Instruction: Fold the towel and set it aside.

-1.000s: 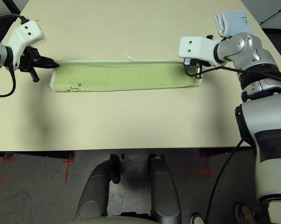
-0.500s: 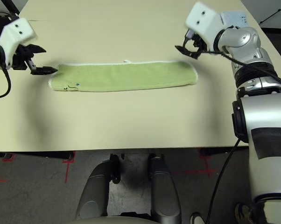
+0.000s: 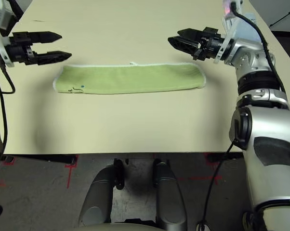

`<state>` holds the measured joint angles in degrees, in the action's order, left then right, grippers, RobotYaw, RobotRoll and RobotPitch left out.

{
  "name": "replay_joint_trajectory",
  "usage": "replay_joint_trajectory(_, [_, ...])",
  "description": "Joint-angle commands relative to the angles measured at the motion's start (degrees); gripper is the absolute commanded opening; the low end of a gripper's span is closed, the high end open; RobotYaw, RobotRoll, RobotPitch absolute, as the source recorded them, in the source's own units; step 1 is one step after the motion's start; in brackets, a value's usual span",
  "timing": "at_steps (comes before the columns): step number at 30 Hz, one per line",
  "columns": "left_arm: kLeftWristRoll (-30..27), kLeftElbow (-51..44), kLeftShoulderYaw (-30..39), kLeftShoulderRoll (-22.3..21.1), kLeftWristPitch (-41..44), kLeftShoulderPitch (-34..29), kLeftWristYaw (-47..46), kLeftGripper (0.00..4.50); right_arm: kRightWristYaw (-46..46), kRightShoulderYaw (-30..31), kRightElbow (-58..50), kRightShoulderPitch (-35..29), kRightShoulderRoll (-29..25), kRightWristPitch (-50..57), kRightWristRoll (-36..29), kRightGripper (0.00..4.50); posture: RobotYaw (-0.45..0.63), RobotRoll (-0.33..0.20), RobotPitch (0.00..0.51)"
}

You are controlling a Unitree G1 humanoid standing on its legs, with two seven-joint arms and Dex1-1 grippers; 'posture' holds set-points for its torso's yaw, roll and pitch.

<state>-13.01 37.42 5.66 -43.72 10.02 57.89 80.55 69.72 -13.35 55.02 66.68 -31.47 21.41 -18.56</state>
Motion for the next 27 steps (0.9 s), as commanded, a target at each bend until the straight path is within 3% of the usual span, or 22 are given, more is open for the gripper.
replay_joint_trajectory(1, [-1.4,-4.2,-0.2,-0.3,-1.0,-3.5,0.8,4.48,-1.0,-0.5,-3.8,-1.9,-0.1,1.9,-1.6,4.48,-0.02,0.0,0.268])
replay_joint_trajectory(8, [-4.6,-5.5,0.4,1.5,0.7,-9.4,0.2,4.48,-6.3,-4.2,-15.4,-8.3,-2.6,22.1,-9.0,4.48,-0.05,0.0,0.274])
replay_joint_trajectory(17, [-5.7,-10.1,0.1,2.1,0.1,-12.9,-0.3,4.48,-14.6,-11.3,-29.8,-18.2,-9.1,37.7,-16.8,4.48,-0.05,0.0,0.275])
replay_joint_trajectory(21, [-5.9,-10.6,-0.1,1.7,0.4,-13.4,-0.2,4.48,-20.5,-15.5,-34.3,-21.7,-7.6,41.8,-20.3,4.48,-0.05,0.0,0.275])
replay_joint_trajectory(27, [-6.5,-12.8,-0.3,1.2,2.1,-14.4,-0.1,4.48,-32.0,-26.3,-40.0,-29.7,-1.3,47.8,-27.3,4.48,-0.06,0.0,0.284])
